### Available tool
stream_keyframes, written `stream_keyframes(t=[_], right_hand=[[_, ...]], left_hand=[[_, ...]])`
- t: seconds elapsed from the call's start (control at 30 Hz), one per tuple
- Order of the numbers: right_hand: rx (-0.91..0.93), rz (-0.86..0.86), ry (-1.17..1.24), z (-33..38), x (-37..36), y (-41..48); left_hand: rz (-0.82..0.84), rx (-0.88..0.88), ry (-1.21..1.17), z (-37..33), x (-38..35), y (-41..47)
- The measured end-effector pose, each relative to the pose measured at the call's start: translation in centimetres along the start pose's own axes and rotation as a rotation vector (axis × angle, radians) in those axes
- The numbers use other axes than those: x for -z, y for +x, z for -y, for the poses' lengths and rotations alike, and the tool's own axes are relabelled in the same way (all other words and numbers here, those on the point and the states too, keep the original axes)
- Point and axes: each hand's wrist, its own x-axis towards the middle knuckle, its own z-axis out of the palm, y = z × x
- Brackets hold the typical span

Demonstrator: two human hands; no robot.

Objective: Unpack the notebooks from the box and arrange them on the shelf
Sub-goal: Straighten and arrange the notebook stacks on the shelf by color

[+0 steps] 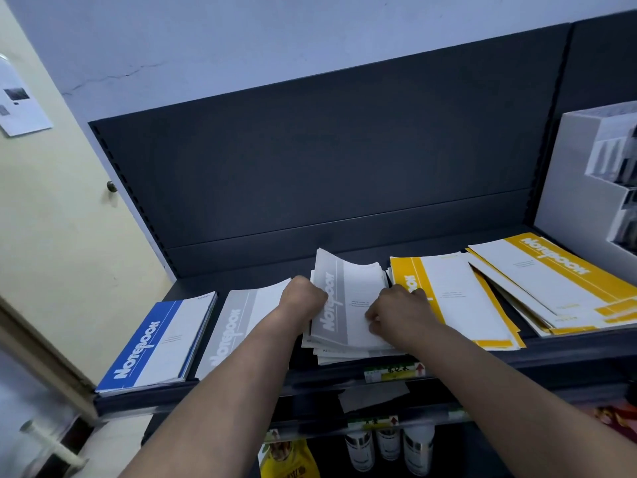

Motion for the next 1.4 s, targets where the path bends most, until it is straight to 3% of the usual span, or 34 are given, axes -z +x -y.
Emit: stream_keyframes(t=[0.07, 0.2, 0.37, 0.53, 0.77, 1.0, 1.27, 1.4], right_hand=[[-0.01, -0.034, 0.106, -0.4, 0.0, -0.3], [-0.163, -0.252, 0.751, -1.1, 1.4, -1.0], [-0.192, -0.153, 1.296, -0.5, 3.6, -0.5], [-0.047, -0.423, 1.248, 0.7, 4.2, -0.2], [0.009, -0.447, 1.075, 1.6, 1.0, -0.2], [-0.048, -0.497, 1.0, 1.0, 2.2, -0.4], [-0.02, -0.449, 0.857, 6.0, 5.9, 1.7], [-0.041, -0.249, 0.705, 11.1, 5.4, 4.1]], left_hand=[[-0.016, -0.016, -0.047, 0.2, 0.2, -0.3], [-0.015, -0.06, -0.271, 1.1, 1.4, -1.3], [-0.002, -0.281, -0.486, 1.9, 2.8, -3.1], [0.036, -0.385, -0.607, 1.5, 2.7, -3.8], [-0.028, -0.411, -0.464, 1.5, 0.2, -4.0], [-0.045, -0.44, -0.557, 0.6, 1.0, -4.6], [-0.114, -0.403, -0.579, 2.5, 8.8, -3.4], [-0.198, -0.293, -0.392, 5.7, 13.2, -1.9]])
